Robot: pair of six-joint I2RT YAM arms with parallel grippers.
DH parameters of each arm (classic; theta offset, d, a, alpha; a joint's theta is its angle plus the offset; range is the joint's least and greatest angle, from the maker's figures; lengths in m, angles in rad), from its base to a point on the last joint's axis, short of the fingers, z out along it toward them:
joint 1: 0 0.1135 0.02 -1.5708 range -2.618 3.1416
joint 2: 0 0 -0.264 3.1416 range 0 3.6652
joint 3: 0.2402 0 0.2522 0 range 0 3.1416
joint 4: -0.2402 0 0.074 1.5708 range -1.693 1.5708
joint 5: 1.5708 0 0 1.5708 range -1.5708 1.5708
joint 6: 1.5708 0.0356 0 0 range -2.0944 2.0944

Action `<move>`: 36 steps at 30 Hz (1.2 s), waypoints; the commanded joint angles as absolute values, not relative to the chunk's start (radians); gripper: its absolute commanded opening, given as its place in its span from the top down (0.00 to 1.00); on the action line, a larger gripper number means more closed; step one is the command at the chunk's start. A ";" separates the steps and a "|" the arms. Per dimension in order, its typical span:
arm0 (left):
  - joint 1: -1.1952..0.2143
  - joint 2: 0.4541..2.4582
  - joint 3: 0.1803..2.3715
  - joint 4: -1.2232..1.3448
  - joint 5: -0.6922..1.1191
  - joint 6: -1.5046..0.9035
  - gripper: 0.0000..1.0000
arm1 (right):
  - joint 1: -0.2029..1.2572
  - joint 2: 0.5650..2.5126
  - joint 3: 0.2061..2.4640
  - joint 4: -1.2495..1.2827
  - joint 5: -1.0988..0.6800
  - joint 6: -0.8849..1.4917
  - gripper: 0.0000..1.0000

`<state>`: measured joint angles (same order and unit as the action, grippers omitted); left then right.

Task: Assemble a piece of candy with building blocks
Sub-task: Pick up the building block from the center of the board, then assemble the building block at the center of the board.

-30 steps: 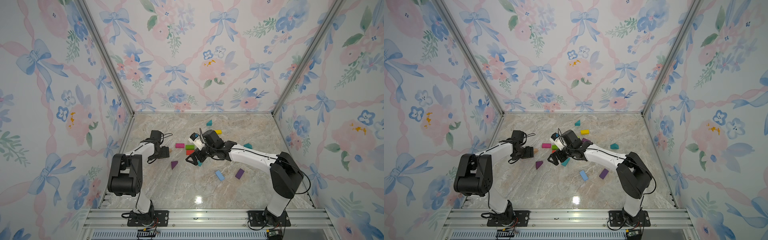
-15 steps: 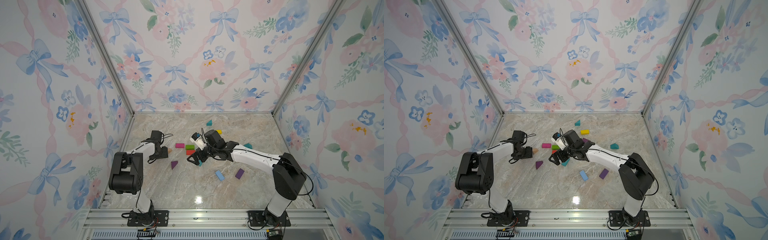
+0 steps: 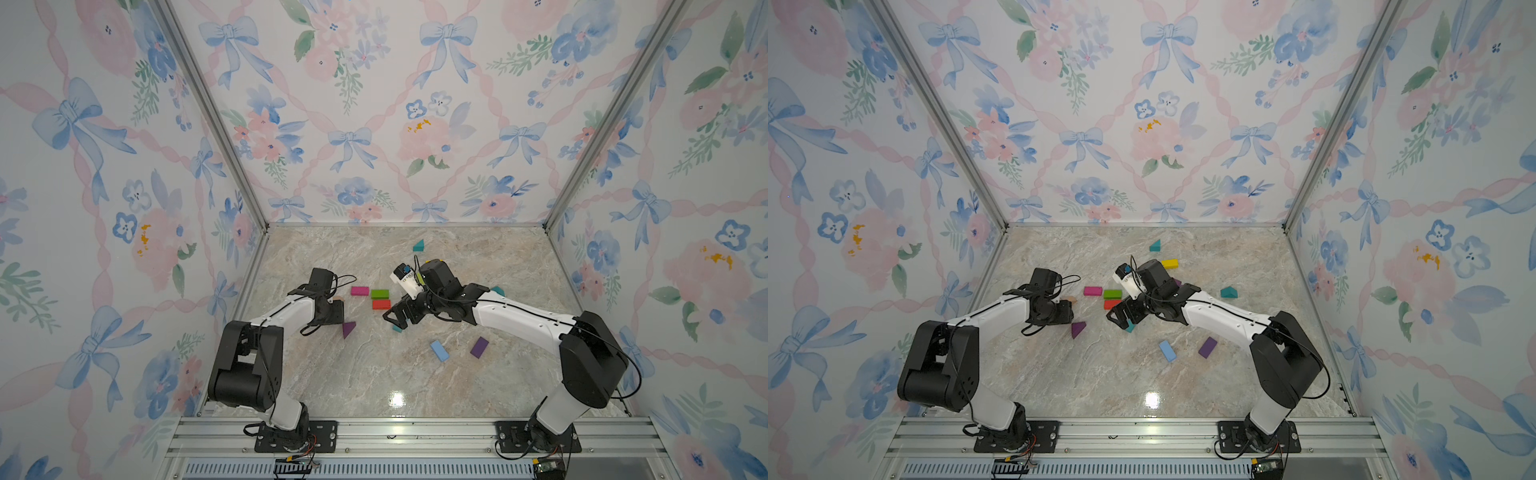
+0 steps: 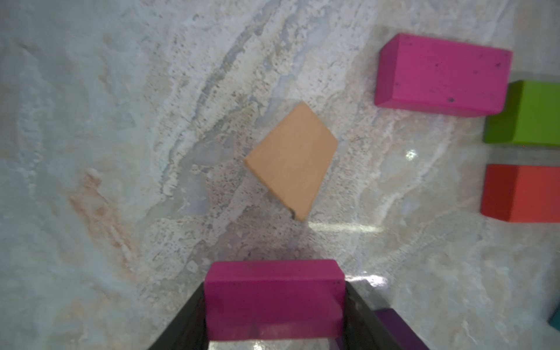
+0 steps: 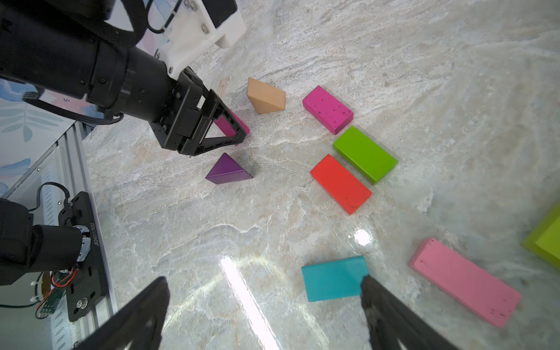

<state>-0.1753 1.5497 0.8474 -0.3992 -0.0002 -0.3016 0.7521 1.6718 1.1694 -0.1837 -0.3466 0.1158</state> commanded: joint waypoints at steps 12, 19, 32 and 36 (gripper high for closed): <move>-0.370 1.712 1.021 -0.409 -0.042 -0.382 0.57 | 0.660 1.557 1.076 -0.228 -0.314 0.125 0.01; -0.384 1.824 1.094 -0.409 -0.066 -0.375 0.56 | 0.660 1.540 1.022 -0.203 -0.314 0.154 0.01; -0.371 1.894 1.143 -0.406 -0.093 -0.357 0.51 | 0.663 1.533 1.004 -0.224 -0.297 0.150 0.01; -0.367 1.895 1.142 -0.404 -0.097 -0.359 0.46 | 0.668 1.544 1.009 -0.247 -0.274 0.137 0.01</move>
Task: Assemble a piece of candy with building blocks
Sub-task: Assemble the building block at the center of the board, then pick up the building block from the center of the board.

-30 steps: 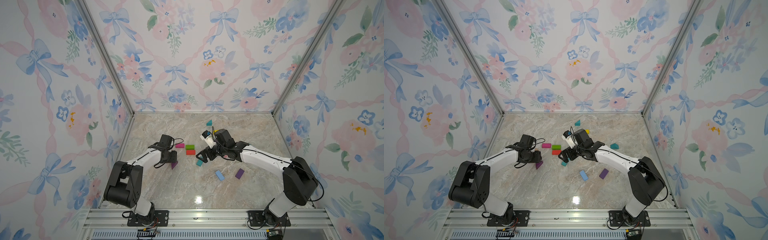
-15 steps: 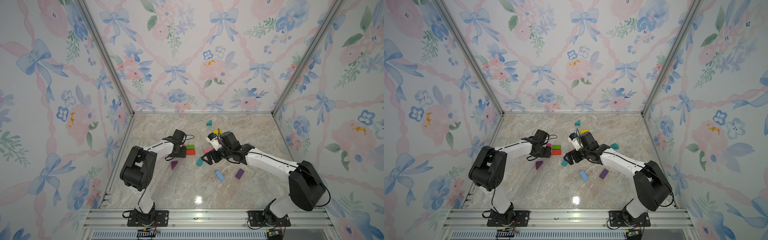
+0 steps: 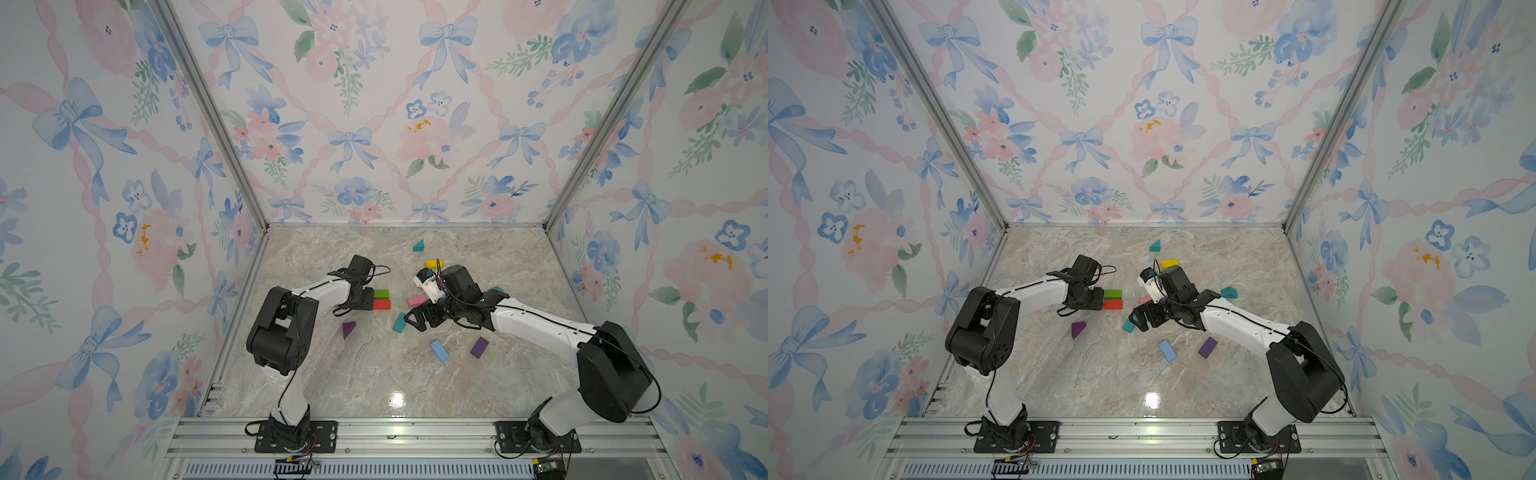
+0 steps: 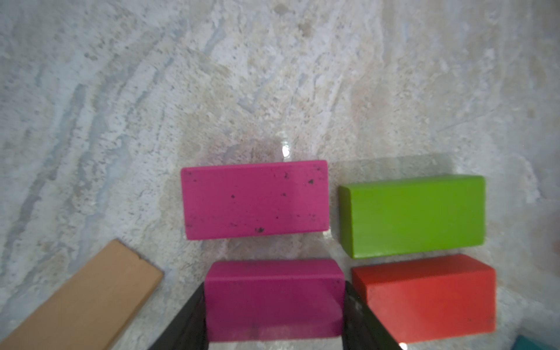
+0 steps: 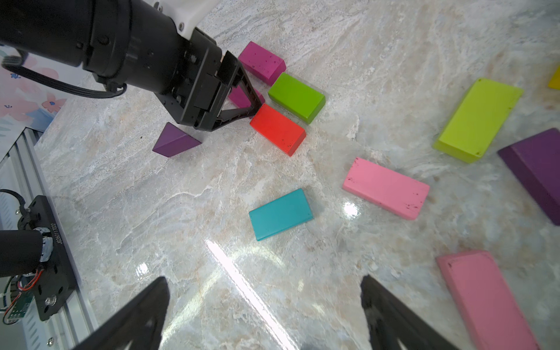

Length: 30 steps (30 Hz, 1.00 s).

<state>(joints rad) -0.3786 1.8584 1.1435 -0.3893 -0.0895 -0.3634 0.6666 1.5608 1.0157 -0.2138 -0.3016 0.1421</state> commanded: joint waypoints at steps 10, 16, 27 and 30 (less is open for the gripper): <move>-0.365 1.803 1.151 -0.401 -0.042 -0.364 0.27 | 0.703 1.544 1.014 -0.295 -0.227 0.114 0.01; -0.363 1.607 1.089 -0.402 0.005 -0.364 0.12 | 0.712 1.642 1.080 -0.357 -0.226 0.042 0.01; -0.204 1.353 0.950 -0.353 0.231 -0.332 0.02 | 0.791 1.977 1.392 -0.547 -0.157 -0.079 0.01; -0.157 1.336 0.931 -0.344 0.269 -0.320 0.02 | 0.797 2.045 1.477 -0.611 -0.122 -0.096 0.01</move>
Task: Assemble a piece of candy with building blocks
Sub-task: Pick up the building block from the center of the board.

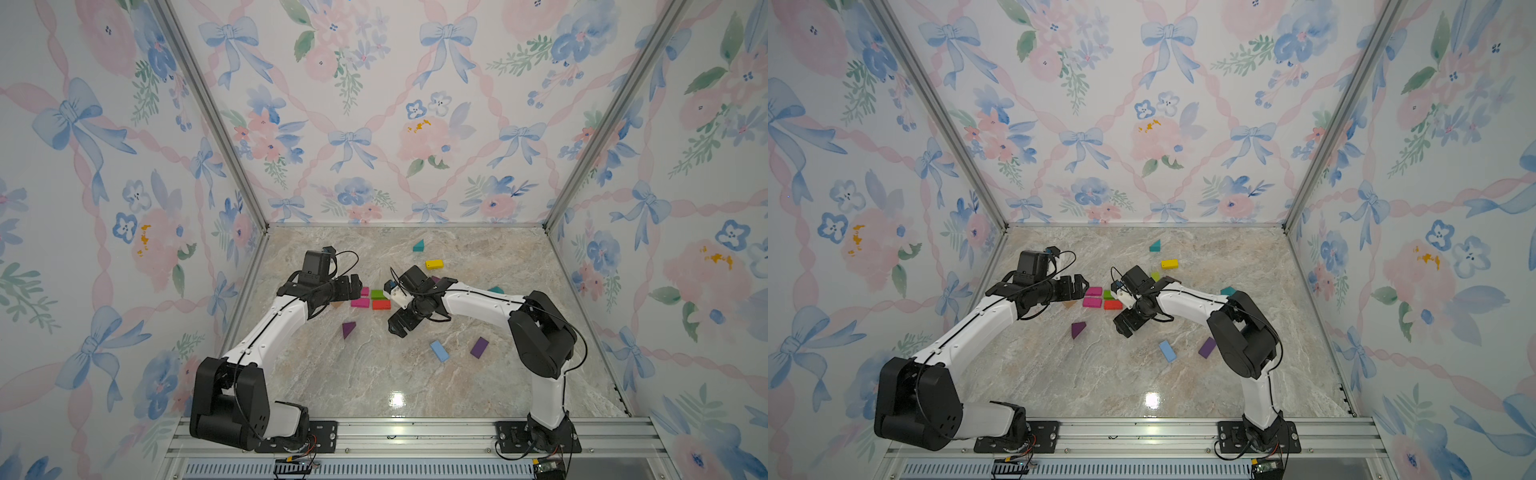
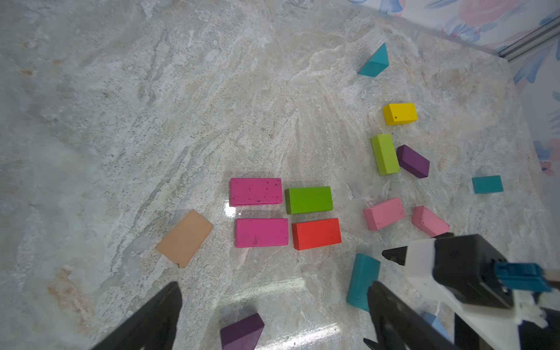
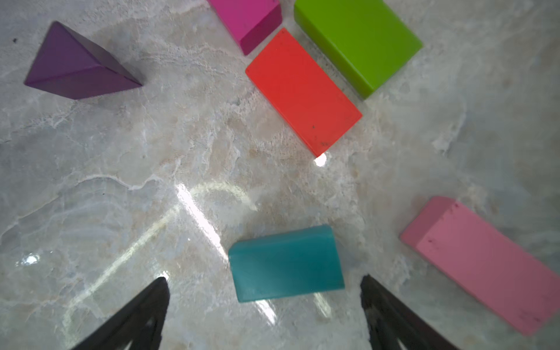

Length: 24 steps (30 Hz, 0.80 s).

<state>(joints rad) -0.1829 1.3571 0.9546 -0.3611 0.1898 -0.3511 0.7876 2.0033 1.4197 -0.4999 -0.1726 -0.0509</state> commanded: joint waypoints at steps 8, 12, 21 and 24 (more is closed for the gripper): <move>-0.147 1.310 0.896 -0.289 0.285 -0.344 0.02 | 0.802 2.121 1.577 -0.709 -0.093 -0.160 0.01; -0.144 1.298 0.891 -0.284 0.291 -0.350 0.02 | 0.812 2.127 1.580 -0.736 -0.101 -0.197 0.00; -0.124 1.229 0.867 -0.269 0.307 -0.370 0.02 | 0.839 2.140 1.564 -0.729 -0.134 -0.232 0.11; -0.121 1.229 0.864 -0.268 0.308 -0.371 0.02 | 0.844 2.152 1.573 -0.735 -0.130 -0.228 0.15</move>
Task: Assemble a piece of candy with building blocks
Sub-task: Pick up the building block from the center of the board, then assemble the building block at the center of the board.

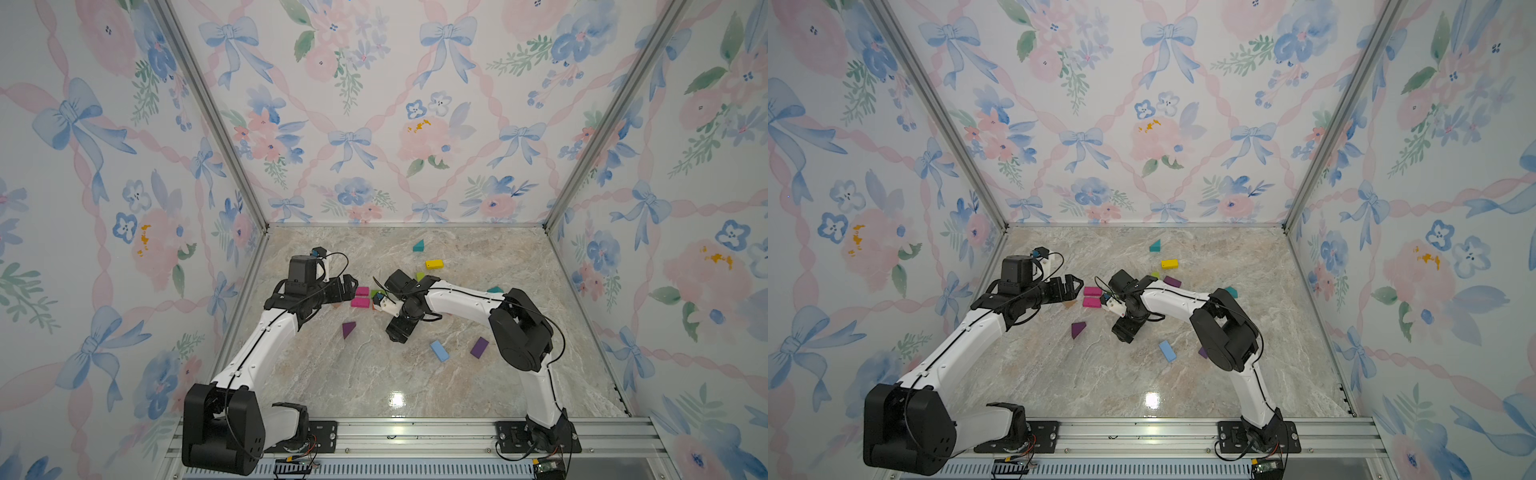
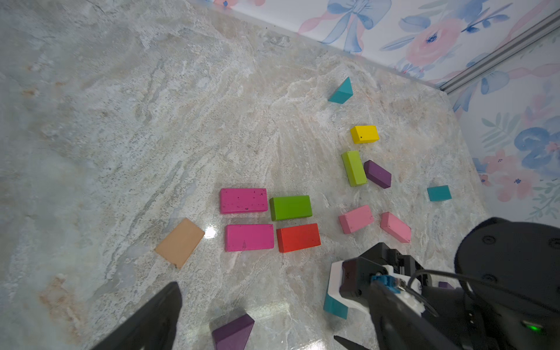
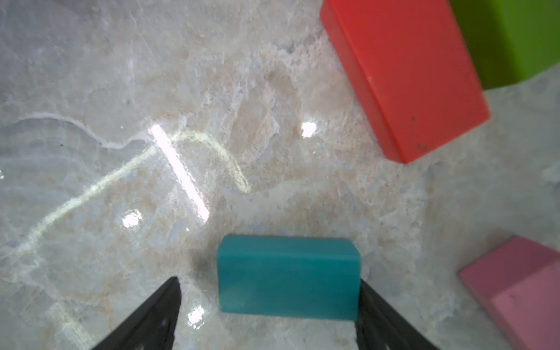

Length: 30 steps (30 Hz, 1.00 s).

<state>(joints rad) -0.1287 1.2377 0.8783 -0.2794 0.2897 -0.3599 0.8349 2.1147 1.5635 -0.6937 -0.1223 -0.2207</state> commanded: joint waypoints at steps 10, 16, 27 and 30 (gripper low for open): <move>-0.113 1.215 0.861 -0.258 0.296 -0.371 0.02 | 0.877 2.190 1.611 -0.740 -0.101 -0.046 0.40; -0.103 1.213 0.855 -0.242 0.300 -0.379 0.02 | 0.899 2.224 1.617 -0.626 -0.143 0.264 0.53; -0.101 1.177 0.822 -0.230 0.306 -0.385 0.02 | 0.904 2.255 1.610 -0.468 -0.161 0.454 0.49; -0.101 1.174 0.824 -0.227 0.310 -0.387 0.02 | 0.900 2.239 1.569 -0.435 -0.160 0.474 0.41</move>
<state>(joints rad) -0.1081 1.1919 0.8379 -0.2474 0.2943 -0.3717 0.8921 2.1906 1.6226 -0.4252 -0.1455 0.4145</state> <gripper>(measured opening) 0.980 0.606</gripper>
